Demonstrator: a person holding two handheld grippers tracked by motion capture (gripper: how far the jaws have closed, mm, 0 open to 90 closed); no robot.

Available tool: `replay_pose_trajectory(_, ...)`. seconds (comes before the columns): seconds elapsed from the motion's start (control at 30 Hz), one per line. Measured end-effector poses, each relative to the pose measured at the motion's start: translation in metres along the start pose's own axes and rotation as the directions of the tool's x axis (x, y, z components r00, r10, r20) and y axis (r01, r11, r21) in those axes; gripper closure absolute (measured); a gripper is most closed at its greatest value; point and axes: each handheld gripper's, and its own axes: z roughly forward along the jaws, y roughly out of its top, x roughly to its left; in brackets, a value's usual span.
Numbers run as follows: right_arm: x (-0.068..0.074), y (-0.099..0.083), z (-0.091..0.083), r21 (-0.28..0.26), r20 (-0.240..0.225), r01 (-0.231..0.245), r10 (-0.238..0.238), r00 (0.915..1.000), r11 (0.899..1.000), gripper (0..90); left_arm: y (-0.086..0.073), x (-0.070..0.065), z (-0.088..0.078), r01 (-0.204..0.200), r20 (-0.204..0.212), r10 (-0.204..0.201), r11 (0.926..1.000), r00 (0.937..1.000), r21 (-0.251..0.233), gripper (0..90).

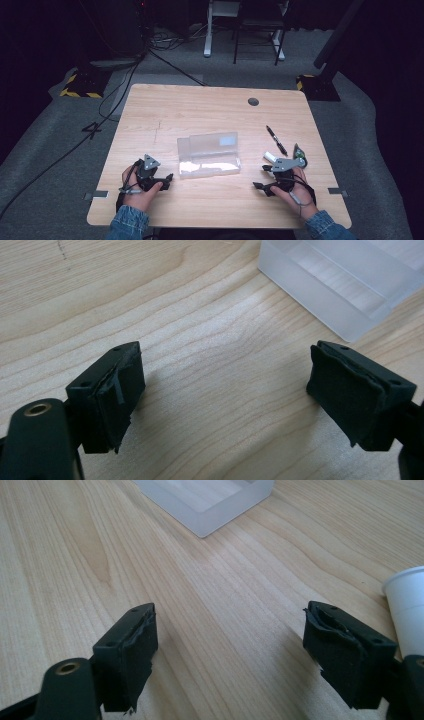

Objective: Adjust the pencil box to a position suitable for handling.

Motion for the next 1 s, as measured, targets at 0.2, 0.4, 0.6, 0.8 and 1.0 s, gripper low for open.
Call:
replay_pose_trajectory(0.2,0.000,0.000,0.000,0.000,-0.001,0.002,-0.002,1.0000,1.000,21.8,-0.001,-0.001,-0.002,0.001,0.008,-0.001,1.0000,1.0000,-0.001,18.1)
replay_pose_trajectory(0.4,0.000,-0.001,-0.001,0.001,-0.005,0.006,-0.006,1.0000,1.000,21.7,0.006,-0.004,-0.009,0.000,0.015,0.001,1.0000,0.9999,-0.009,21.7)
replay_pose_trajectory(0.6,0.005,-0.007,-0.008,-0.002,0.013,-0.008,0.008,0.9999,1.000,24.4,0.019,-0.009,-0.020,-0.015,0.018,0.016,0.9985,0.9997,-0.053,23.7)
replay_pose_trajectory(0.8,0.007,-0.008,-0.009,-0.001,0.011,-0.002,0.003,0.9999,1.000,24.2,0.029,-0.016,-0.028,-0.016,0.033,0.019,0.9953,0.9993,-0.095,24.4)
replay_pose_trajectory(1.0,0.007,-0.011,-0.012,-0.002,0.000,0.006,-0.006,1.0000,1.000,24.3,0.035,-0.023,-0.020,-0.042,0.063,0.048,0.9951,0.9969,-0.089,26.1)
